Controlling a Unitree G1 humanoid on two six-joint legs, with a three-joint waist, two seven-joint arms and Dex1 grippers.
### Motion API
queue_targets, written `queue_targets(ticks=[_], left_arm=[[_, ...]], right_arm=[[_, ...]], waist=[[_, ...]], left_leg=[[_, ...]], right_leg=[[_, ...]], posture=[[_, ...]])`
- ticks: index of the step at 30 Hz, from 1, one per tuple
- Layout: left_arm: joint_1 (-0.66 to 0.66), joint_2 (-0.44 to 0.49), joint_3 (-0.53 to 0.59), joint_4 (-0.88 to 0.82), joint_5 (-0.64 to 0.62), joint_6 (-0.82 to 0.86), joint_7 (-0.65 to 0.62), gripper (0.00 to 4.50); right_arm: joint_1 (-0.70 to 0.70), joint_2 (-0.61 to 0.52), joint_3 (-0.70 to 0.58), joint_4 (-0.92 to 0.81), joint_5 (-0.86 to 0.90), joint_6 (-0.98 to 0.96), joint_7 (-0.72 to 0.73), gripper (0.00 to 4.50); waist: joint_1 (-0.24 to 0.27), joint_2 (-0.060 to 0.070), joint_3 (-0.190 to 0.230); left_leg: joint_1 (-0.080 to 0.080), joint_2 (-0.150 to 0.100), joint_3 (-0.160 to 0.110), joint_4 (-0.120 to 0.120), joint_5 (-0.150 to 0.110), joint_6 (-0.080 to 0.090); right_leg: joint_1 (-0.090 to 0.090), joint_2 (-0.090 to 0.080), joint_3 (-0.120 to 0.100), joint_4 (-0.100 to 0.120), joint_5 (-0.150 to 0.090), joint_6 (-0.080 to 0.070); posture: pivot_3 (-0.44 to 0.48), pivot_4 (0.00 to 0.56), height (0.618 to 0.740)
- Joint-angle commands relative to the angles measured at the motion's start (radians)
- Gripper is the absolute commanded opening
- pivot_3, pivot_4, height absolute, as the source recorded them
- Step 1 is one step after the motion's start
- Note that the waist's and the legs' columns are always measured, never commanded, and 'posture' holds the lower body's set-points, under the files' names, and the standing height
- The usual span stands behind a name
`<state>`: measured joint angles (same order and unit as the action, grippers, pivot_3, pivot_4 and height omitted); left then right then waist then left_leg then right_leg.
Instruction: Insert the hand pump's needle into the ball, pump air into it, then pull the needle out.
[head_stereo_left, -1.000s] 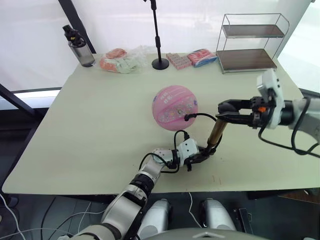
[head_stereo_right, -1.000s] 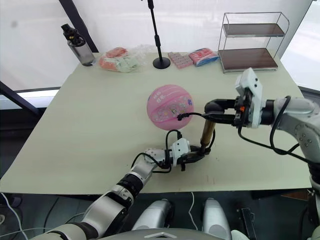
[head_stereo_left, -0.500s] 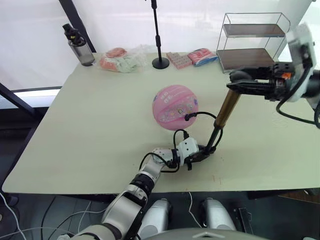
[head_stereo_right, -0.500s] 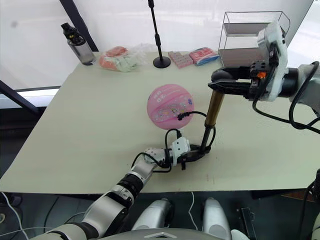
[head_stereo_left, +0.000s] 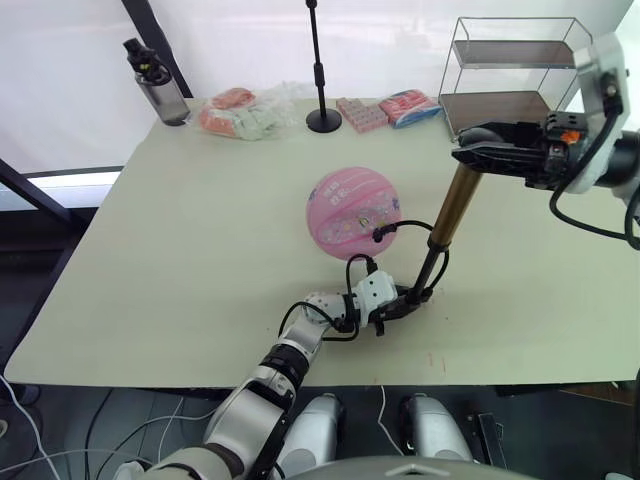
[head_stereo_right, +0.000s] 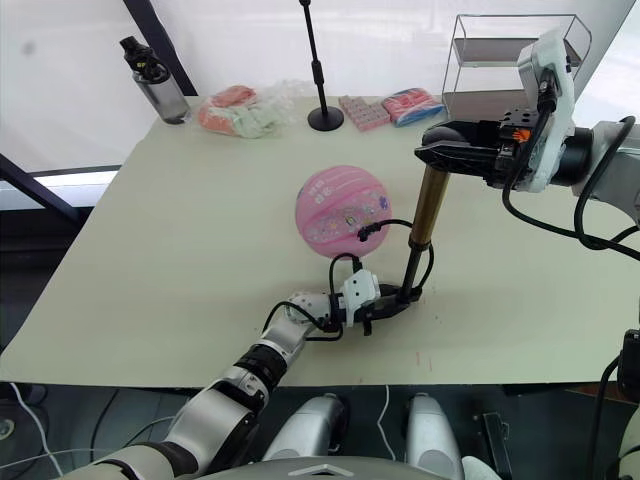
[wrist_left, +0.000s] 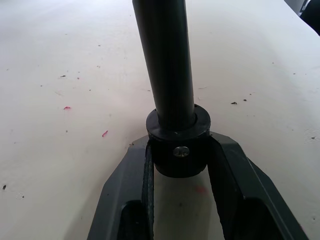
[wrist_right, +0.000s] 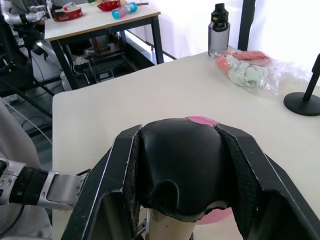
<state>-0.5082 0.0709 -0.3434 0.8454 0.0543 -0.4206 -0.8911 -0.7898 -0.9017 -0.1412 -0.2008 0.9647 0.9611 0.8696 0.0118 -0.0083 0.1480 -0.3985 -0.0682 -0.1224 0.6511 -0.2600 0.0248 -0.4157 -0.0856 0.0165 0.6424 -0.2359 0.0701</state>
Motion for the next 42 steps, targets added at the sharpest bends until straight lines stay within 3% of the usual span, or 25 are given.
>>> queue_targets(ticks=[1, 17, 37, 42], left_arm=[[0.048, 0.021, -0.046, 0.067, 0.059, 0.024, -0.023, 1.07], [0.052, 0.021, -0.038, 0.060, 0.061, 0.030, -0.018, 1.07], [0.052, 0.018, -0.036, 0.057, 0.059, 0.036, -0.018, 1.07], [0.054, 0.018, -0.035, 0.054, 0.061, 0.036, -0.016, 1.07]], right_arm=[[0.009, 0.021, -0.112, -0.063, 0.024, -0.045, -0.044, 1.69], [0.290, 0.180, -0.015, -0.216, -0.072, -0.148, -0.078, 1.69], [0.535, 0.250, 0.180, -0.210, -0.337, -0.367, -0.044, 1.69], [0.546, 0.244, 0.168, -0.213, -0.341, -0.378, -0.031, 1.69]], waist=[[0.000, 0.000, 0.000], [-0.014, 0.001, -0.003], [-0.024, 0.002, -0.007], [-0.024, 0.003, -0.008]], left_leg=[[0.000, 0.000, 0.000, 0.000, 0.000, 0.000], [0.010, 0.001, 0.001, 0.000, 0.000, 0.000], [0.017, 0.001, 0.001, -0.001, 0.000, 0.000], [0.018, 0.001, 0.002, -0.001, 0.000, 0.000]], right_leg=[[0.000, 0.000, 0.000, 0.000, 0.000, 0.000], [0.007, 0.003, 0.002, 0.002, 0.000, 0.000], [0.013, 0.004, 0.002, 0.001, 0.000, 0.000], [0.015, 0.004, 0.003, 0.001, 0.000, 0.000]], posture=[[0.000, 0.150, 0.740], [0.000, 0.150, 0.740], [0.000, 0.150, 0.740], [0.000, 0.150, 0.740]])
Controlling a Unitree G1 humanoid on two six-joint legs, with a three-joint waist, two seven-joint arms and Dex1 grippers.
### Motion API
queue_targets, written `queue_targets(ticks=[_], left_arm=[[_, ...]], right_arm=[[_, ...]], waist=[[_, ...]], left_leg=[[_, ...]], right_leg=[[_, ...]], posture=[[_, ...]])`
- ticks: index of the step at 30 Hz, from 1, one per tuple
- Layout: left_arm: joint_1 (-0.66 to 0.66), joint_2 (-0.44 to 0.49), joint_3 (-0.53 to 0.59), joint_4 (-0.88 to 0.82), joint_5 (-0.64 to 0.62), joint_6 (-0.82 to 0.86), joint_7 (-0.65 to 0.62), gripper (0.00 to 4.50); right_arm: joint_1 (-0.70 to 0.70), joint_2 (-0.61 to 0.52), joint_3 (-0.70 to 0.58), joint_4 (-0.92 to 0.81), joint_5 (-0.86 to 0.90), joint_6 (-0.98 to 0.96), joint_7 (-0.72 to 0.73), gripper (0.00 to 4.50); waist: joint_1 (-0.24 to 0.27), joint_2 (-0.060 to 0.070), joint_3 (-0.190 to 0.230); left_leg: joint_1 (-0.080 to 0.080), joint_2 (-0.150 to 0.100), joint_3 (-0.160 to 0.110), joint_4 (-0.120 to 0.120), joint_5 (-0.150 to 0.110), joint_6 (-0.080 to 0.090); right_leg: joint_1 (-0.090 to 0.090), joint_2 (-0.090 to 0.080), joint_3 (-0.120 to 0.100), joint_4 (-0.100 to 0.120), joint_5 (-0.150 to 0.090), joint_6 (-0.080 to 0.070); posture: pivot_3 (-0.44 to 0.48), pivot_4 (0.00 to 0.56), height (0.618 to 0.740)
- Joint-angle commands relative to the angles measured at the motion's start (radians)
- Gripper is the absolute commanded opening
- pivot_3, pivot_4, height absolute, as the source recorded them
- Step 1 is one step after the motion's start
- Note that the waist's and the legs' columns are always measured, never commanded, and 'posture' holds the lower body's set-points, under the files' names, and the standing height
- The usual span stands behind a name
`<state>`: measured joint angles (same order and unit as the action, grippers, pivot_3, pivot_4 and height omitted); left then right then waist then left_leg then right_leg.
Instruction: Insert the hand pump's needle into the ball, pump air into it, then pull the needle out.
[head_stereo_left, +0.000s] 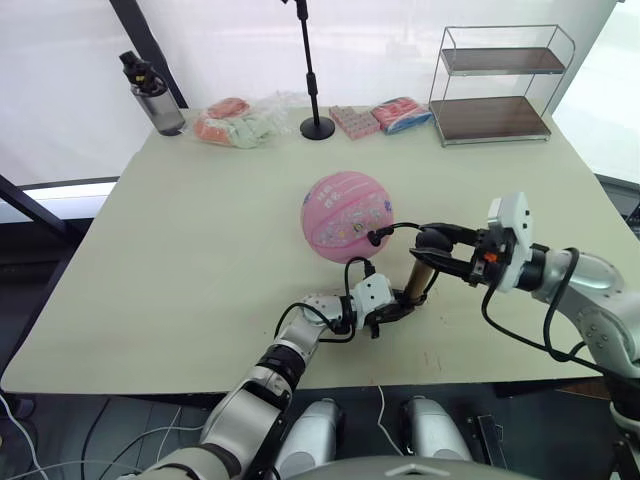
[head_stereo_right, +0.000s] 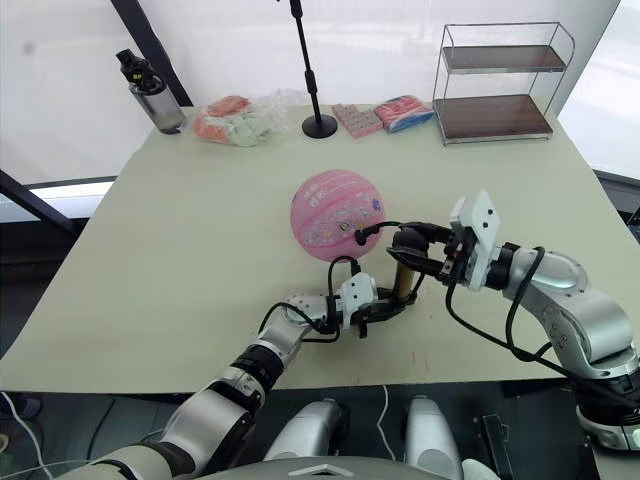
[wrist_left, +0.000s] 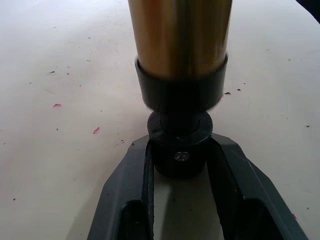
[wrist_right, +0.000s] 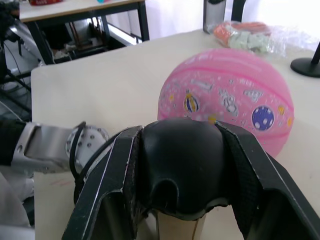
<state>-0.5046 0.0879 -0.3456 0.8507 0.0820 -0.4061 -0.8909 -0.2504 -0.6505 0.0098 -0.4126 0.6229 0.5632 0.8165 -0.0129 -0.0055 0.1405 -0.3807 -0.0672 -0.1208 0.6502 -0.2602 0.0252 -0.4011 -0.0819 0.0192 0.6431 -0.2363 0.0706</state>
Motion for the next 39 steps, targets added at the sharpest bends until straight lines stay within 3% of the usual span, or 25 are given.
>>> queue_targets(ticks=[1, 14, 28, 39], left_arm=[[0.051, 0.001, -0.032, 0.049, 0.033, 0.022, -0.016, 1.07], [0.049, 0.000, -0.033, 0.055, 0.033, 0.016, -0.022, 1.07], [0.042, -0.003, -0.032, 0.063, 0.034, 0.014, -0.021, 1.07], [0.037, -0.006, -0.032, 0.071, 0.035, 0.008, -0.022, 1.07]], right_arm=[[-0.008, -0.008, 0.003, -0.003, 0.014, 0.030, 0.018, 1.69], [-0.235, -0.116, -0.173, -0.033, 0.213, 0.213, 0.015, 1.69], [-0.469, -0.238, -0.289, 0.052, 0.381, 0.341, -0.002, 1.69], [-0.470, -0.247, -0.283, 0.064, 0.393, 0.362, -0.010, 1.69]], waist=[[0.001, 0.000, 0.000], [0.004, 0.000, 0.001], [0.007, 0.000, 0.001], [0.016, -0.001, 0.002]], left_leg=[[0.001, 0.000, 0.000, 0.000, 0.000, 0.000], [0.000, 0.000, -0.001, 0.001, 0.000, 0.000], [-0.002, 0.000, -0.002, 0.001, 0.000, 0.000], [-0.005, 0.000, -0.002, 0.001, 0.000, 0.000]], right_leg=[[0.001, 0.000, 0.000, 0.000, 0.000, 0.000], [0.001, -0.001, -0.002, 0.000, 0.000, 0.000], [0.001, -0.001, -0.003, 0.000, 0.000, 0.000], [-0.003, -0.002, -0.003, 0.000, 0.000, 0.000]], posture=[[0.000, 0.150, 0.740], [0.000, 0.150, 0.740], [0.000, 0.150, 0.740], [0.000, 0.150, 0.740]])
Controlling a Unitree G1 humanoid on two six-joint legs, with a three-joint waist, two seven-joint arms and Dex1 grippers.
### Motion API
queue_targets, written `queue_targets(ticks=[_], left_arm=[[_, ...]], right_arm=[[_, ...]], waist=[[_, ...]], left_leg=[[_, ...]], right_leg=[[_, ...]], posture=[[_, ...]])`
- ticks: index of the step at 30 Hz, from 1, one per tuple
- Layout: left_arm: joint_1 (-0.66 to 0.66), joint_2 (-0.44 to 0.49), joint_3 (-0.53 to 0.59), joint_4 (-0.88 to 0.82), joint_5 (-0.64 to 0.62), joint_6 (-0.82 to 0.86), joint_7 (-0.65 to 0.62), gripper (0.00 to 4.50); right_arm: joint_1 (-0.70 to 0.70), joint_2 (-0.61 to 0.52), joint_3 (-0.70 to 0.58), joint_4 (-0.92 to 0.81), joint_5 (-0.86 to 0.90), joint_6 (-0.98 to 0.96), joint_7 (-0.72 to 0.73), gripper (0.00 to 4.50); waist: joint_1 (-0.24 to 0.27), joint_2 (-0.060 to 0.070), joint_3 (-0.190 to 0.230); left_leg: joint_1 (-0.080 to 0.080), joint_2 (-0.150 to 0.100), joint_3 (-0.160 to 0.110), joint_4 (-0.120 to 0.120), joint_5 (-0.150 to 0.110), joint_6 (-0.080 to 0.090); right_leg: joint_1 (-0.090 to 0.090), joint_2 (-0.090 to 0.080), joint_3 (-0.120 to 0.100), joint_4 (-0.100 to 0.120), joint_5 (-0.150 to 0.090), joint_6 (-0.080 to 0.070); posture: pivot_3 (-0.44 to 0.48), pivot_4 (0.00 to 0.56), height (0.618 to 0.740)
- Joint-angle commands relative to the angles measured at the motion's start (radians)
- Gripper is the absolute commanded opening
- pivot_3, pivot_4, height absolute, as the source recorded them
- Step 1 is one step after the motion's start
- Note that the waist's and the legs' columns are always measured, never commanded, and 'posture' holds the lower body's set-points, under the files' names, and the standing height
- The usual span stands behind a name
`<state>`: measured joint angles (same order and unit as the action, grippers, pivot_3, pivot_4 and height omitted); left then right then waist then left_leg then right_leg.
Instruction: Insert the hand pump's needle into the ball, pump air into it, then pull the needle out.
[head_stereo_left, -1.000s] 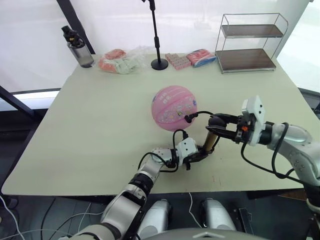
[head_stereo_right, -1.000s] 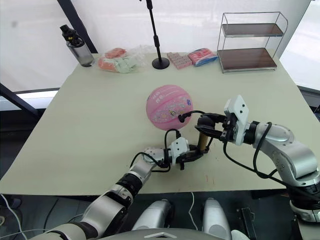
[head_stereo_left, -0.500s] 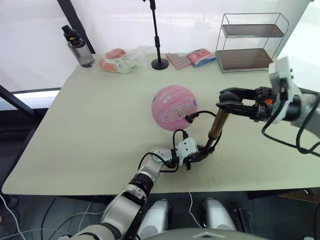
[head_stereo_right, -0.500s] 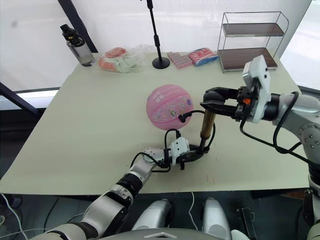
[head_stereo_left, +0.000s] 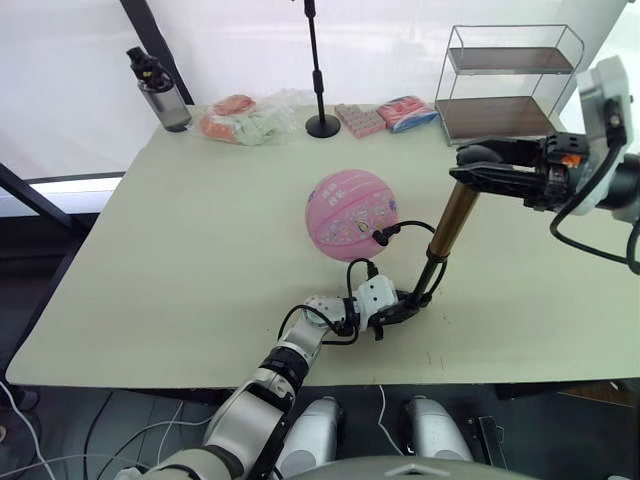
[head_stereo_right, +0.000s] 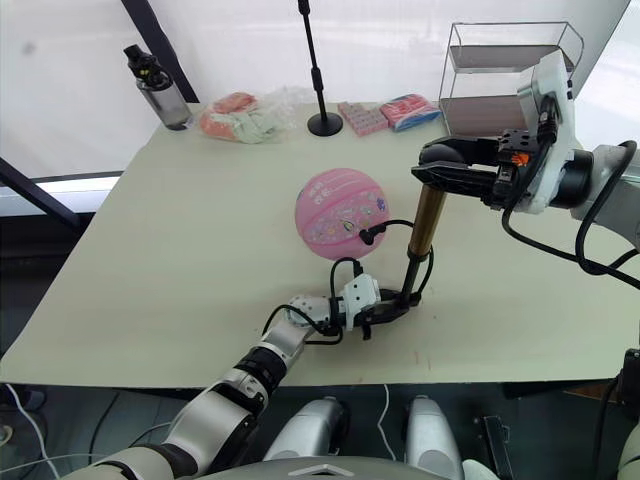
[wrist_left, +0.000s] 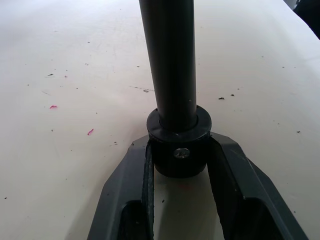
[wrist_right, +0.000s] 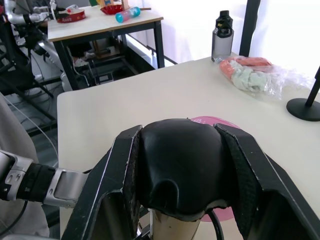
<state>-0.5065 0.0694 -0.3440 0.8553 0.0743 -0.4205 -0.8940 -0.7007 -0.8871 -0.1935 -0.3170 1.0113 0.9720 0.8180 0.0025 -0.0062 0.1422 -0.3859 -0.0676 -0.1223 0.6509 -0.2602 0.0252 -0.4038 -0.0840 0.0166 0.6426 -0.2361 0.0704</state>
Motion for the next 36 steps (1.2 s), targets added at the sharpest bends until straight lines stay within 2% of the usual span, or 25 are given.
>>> queue_targets(ticks=[1, 8, 11, 20, 26, 36], left_arm=[[0.039, 0.013, -0.033, 0.067, 0.043, 0.022, -0.018, 1.07], [0.039, 0.014, -0.034, 0.067, 0.044, 0.020, -0.014, 1.07], [0.039, 0.015, -0.033, 0.067, 0.044, 0.019, -0.013, 1.07], [0.042, 0.017, -0.031, 0.065, 0.044, 0.019, -0.012, 1.07], [0.045, 0.019, -0.029, 0.060, 0.045, 0.021, -0.014, 1.07], [0.046, 0.021, -0.030, 0.058, 0.048, 0.021, -0.017, 1.07]], right_arm=[[-0.004, 0.000, -0.073, -0.039, 0.004, -0.046, -0.017, 1.69], [0.206, 0.064, 0.039, -0.107, -0.149, -0.172, -0.001, 1.69], [0.290, 0.089, 0.084, -0.109, -0.214, -0.237, 0.008, 1.69], [0.429, 0.165, 0.213, -0.077, -0.374, -0.386, 0.007, 1.69], [0.499, 0.195, 0.278, -0.026, -0.485, -0.488, 0.009, 1.69], [0.513, 0.221, 0.274, -0.049, -0.495, -0.488, -0.003, 1.69]], waist=[[0.001, 0.000, 0.000], [-0.001, 0.000, -0.001], [-0.008, 0.000, -0.002], [-0.014, 0.001, -0.007], [-0.015, 0.002, -0.008], [-0.016, 0.002, -0.009]], left_leg=[[0.000, 0.000, 0.000, 0.000, 0.000, 0.000], [0.003, 0.001, 0.001, 0.000, 0.000, 0.000], [0.008, 0.001, 0.001, 0.000, 0.000, 0.000], [0.008, 0.001, 0.000, 0.000, 0.000, 0.000], [0.009, 0.001, 0.000, 0.000, 0.000, 0.000], [0.009, 0.001, 0.000, -0.001, 0.000, 0.000]], right_leg=[[0.000, 0.000, 0.000, 0.000, 0.000, 0.000], [0.001, 0.001, 0.001, 0.000, 0.000, 0.000], [0.007, 0.001, 0.000, 0.000, 0.000, 0.001], [0.008, 0.002, 0.000, 0.000, -0.001, 0.001], [0.008, 0.002, 0.000, 0.000, -0.001, 0.001], [0.009, 0.002, 0.000, 0.000, -0.001, 0.002]], posture=[[0.000, 0.150, 0.740], [0.000, 0.150, 0.740], [0.000, 0.150, 0.740], [0.000, 0.150, 0.740], [0.000, 0.150, 0.740], [0.000, 0.150, 0.740]])
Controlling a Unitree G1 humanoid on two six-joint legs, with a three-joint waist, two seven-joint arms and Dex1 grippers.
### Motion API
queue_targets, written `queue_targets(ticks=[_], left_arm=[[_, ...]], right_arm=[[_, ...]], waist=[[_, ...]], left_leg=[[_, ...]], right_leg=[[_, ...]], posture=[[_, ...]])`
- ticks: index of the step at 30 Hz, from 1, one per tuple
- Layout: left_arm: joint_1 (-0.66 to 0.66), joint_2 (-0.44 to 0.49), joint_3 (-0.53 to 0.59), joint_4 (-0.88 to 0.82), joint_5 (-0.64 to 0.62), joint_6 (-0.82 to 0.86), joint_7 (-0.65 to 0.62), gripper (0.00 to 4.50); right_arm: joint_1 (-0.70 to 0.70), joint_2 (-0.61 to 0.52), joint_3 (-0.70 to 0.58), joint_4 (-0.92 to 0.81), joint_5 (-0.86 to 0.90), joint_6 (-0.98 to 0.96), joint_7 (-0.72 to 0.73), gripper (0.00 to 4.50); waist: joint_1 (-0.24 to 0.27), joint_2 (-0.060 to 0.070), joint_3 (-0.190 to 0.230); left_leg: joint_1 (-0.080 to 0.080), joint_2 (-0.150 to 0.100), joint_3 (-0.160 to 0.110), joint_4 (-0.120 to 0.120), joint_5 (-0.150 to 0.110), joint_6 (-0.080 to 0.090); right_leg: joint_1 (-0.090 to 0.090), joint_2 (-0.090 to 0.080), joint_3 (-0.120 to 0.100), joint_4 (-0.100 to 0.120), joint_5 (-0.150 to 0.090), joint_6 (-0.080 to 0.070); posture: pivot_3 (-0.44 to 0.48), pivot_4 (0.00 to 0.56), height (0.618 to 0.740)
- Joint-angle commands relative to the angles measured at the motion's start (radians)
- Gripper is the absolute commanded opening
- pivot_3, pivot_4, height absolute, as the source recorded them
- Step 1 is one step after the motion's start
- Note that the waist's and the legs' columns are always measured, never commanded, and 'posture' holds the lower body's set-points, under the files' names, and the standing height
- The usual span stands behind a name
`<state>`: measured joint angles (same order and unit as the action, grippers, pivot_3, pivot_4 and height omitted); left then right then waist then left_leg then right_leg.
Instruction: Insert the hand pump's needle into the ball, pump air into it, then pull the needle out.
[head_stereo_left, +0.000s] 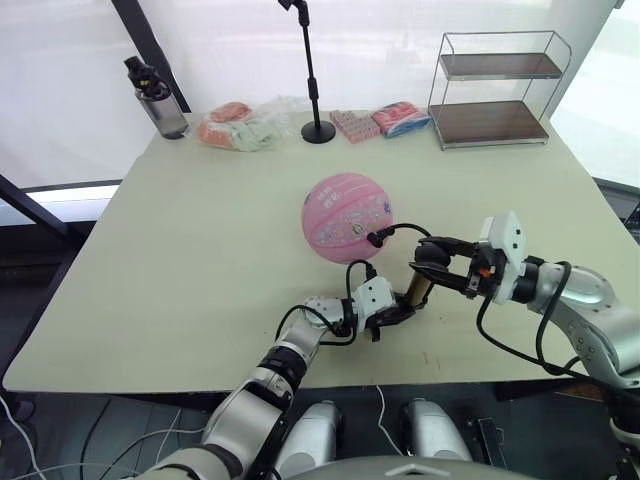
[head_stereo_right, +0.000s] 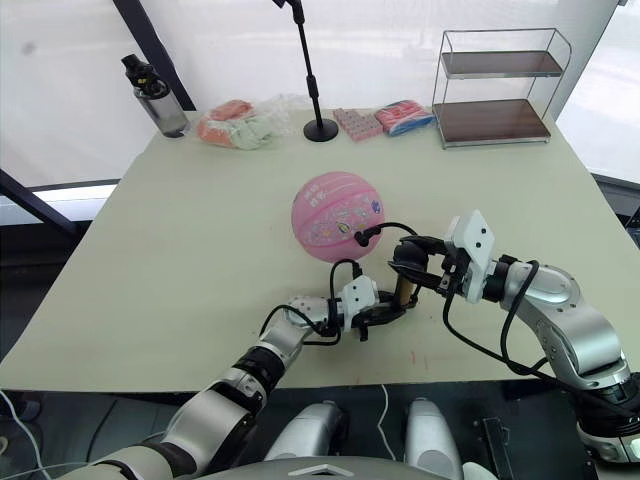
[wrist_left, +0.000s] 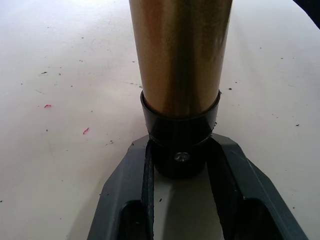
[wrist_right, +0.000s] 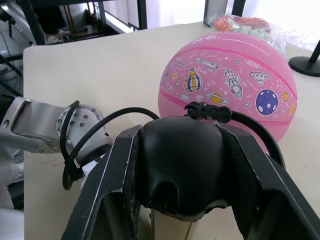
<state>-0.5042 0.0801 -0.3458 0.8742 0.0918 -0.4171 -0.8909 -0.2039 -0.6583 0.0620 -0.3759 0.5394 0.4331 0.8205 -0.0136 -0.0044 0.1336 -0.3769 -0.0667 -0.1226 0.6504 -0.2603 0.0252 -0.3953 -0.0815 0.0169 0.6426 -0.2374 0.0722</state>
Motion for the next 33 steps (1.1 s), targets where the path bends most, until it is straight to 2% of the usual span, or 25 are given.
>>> queue_targets(ticks=[1, 10, 21, 27, 33], left_arm=[[0.044, 0.011, -0.028, 0.039, 0.031, 0.017, -0.020, 1.07], [0.045, 0.009, -0.028, 0.042, 0.029, 0.017, -0.025, 1.07], [0.047, 0.009, -0.028, 0.040, 0.026, 0.018, -0.023, 1.07], [0.046, 0.009, -0.029, 0.041, 0.023, 0.020, -0.024, 1.07], [0.046, 0.009, -0.030, 0.040, 0.023, 0.020, -0.025, 1.07]], right_arm=[[0.005, -0.011, 0.004, -0.001, -0.004, 0.066, -0.007, 1.69], [-0.165, -0.102, -0.154, -0.061, 0.192, 0.251, 0.017, 1.69], [-0.388, -0.243, -0.314, 0.006, 0.354, 0.388, 0.034, 1.69], [-0.487, -0.261, -0.345, 0.038, 0.417, 0.435, 0.001, 1.69], [-0.501, -0.253, -0.351, 0.042, 0.449, 0.458, -0.019, 1.69]], waist=[[0.000, 0.000, 0.000], [0.004, -0.001, 0.002], [0.005, -0.001, 0.008], [0.007, -0.002, 0.008], [0.008, -0.002, 0.008]], left_leg=[[0.000, 0.000, 0.000, 0.000, 0.000, 0.000], [-0.003, 0.000, -0.001, 0.000, 0.000, 0.000], [-0.004, 0.000, -0.001, 0.000, 0.000, 0.000], [-0.004, -0.001, -0.001, 0.000, 0.000, 0.000], [-0.005, -0.001, -0.001, 0.000, 0.000, 0.000]], right_leg=[[0.000, 0.000, 0.000, 0.000, 0.000, 0.000], [-0.001, -0.001, -0.001, -0.001, 0.001, -0.001], [-0.001, -0.001, -0.002, -0.002, 0.001, -0.001], [-0.002, -0.002, -0.002, -0.002, 0.001, -0.001], [-0.003, -0.002, -0.002, -0.002, 0.001, -0.001]], posture=[[0.000, 0.150, 0.740], [0.000, 0.150, 0.740], [0.000, 0.150, 0.740], [0.000, 0.150, 0.740], [0.000, 0.150, 0.740]])
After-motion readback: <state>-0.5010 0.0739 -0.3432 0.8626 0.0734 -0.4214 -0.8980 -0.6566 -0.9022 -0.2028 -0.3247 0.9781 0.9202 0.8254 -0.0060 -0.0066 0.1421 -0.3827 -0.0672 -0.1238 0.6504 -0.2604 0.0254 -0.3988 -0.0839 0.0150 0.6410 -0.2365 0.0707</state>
